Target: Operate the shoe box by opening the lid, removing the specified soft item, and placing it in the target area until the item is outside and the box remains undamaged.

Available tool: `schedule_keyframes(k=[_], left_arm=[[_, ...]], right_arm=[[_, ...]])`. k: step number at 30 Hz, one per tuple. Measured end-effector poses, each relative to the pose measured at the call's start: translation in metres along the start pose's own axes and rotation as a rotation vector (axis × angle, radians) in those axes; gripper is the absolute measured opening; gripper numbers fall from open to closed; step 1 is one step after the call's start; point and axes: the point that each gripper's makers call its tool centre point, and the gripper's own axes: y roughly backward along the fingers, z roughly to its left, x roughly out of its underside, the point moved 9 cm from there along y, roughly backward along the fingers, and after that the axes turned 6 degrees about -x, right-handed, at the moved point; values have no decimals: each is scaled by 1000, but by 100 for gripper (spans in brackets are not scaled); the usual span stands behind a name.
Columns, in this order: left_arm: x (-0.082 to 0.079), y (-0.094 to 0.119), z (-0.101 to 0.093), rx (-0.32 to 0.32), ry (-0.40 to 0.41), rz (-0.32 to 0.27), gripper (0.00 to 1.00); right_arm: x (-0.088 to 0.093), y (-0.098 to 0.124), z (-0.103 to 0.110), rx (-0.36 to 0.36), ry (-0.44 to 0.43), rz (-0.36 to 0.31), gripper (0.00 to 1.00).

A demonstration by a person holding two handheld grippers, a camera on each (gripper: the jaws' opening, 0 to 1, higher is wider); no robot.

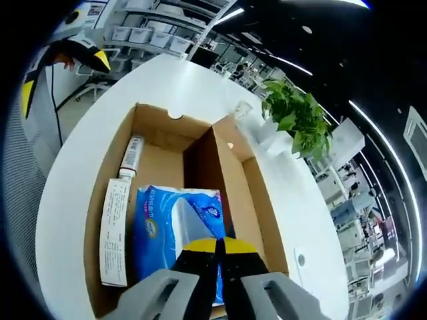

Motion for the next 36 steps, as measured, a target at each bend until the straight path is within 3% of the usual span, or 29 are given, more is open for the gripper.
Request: schedule_keyframes(k=[36], left_arm=[[3, -1, -2, 17, -28, 31, 92]], right_arm=[[-40, 61, -22, 54, 79, -112, 0]])
